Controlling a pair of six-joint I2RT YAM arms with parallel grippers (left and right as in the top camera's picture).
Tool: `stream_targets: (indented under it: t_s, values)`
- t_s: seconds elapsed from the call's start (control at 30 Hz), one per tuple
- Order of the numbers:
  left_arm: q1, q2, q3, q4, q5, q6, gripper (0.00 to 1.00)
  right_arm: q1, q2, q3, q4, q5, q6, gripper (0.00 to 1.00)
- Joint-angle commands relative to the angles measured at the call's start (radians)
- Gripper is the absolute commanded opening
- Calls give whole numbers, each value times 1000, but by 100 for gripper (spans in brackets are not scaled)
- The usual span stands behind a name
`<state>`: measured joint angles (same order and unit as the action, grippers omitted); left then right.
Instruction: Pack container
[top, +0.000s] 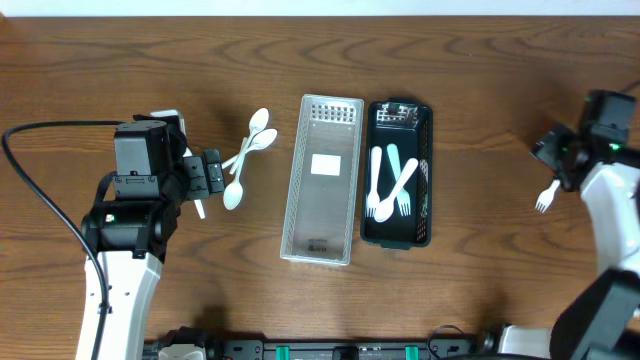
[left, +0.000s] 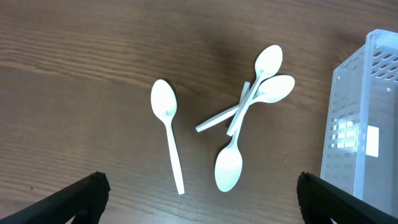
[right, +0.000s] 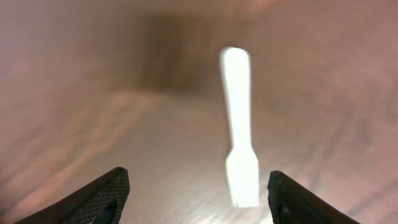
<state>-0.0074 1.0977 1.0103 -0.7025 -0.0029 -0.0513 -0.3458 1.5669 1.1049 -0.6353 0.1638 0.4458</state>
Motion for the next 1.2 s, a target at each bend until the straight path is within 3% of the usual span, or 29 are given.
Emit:
stream_targets:
  t_s: [0.0, 0.2, 0.6, 0.7, 0.8, 0.93, 1.17]
  values:
    - [5, 0, 19, -1, 3, 6, 98, -64, 65, 2, -4, -42, 13, 78]
    - [5, 0, 19, -1, 3, 6, 98, -126, 204, 2, 14, -53, 10, 80]
    - [5, 0, 19, -1, 3, 6, 98, -135, 338, 2, 87, -64, -36, 68]
    - [5, 0, 19, -1, 3, 6, 98, -135, 343, 2, 90, -64, -36, 49]
    - [5, 0, 19, -1, 3, 6, 98, -135, 343, 2, 88, -64, -36, 24]
    - [5, 0, 19, -1, 3, 6, 98, -135, 343, 2, 54, -69, -35, 1]
    - [5, 0, 19, -1, 3, 6, 98, -118, 285, 2, 14, -259, -5, 1]
